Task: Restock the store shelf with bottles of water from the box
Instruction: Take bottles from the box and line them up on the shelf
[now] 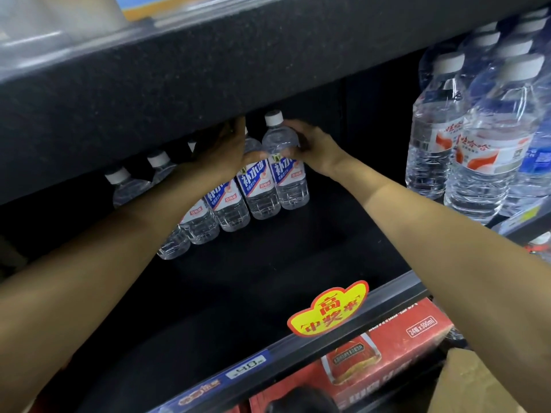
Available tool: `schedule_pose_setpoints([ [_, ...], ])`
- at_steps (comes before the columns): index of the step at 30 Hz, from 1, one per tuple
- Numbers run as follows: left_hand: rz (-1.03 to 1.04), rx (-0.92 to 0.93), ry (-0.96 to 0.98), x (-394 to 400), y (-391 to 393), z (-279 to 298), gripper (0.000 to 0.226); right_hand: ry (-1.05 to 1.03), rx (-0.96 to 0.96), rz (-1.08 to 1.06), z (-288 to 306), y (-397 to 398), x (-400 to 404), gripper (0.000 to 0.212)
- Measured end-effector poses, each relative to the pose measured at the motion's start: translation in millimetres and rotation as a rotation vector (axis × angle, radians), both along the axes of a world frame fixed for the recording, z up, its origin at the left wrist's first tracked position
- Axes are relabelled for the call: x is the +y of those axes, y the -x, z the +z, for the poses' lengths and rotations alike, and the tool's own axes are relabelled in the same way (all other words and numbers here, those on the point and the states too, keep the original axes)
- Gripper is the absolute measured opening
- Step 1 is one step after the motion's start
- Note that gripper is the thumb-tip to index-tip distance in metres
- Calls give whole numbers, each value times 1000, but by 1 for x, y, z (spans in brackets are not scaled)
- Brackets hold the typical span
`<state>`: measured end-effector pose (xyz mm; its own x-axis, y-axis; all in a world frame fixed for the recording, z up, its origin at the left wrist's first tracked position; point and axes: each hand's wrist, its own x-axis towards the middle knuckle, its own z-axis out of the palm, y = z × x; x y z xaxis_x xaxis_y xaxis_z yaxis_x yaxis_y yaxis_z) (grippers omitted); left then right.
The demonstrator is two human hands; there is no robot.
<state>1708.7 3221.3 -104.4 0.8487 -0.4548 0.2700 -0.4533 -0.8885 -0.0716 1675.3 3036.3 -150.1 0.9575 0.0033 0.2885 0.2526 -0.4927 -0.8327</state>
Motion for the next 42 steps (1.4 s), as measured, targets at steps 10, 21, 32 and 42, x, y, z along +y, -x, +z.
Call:
schedule_pose_setpoints([
  [10,8,-15,5,-2,1,0,78,86,128,-40,-3,15,11,79],
  [21,-226,-236,-102,-17,68,-3,53,650,85,-201,-5,108,-29,60],
  [32,-591,-164,-19,-105,179,-7,39,780,-21,-422,0,279,-96,23],
  [42,-856,-78,-64,-194,283,-69,37,831,368,-580,-71,429,-157,28],
])
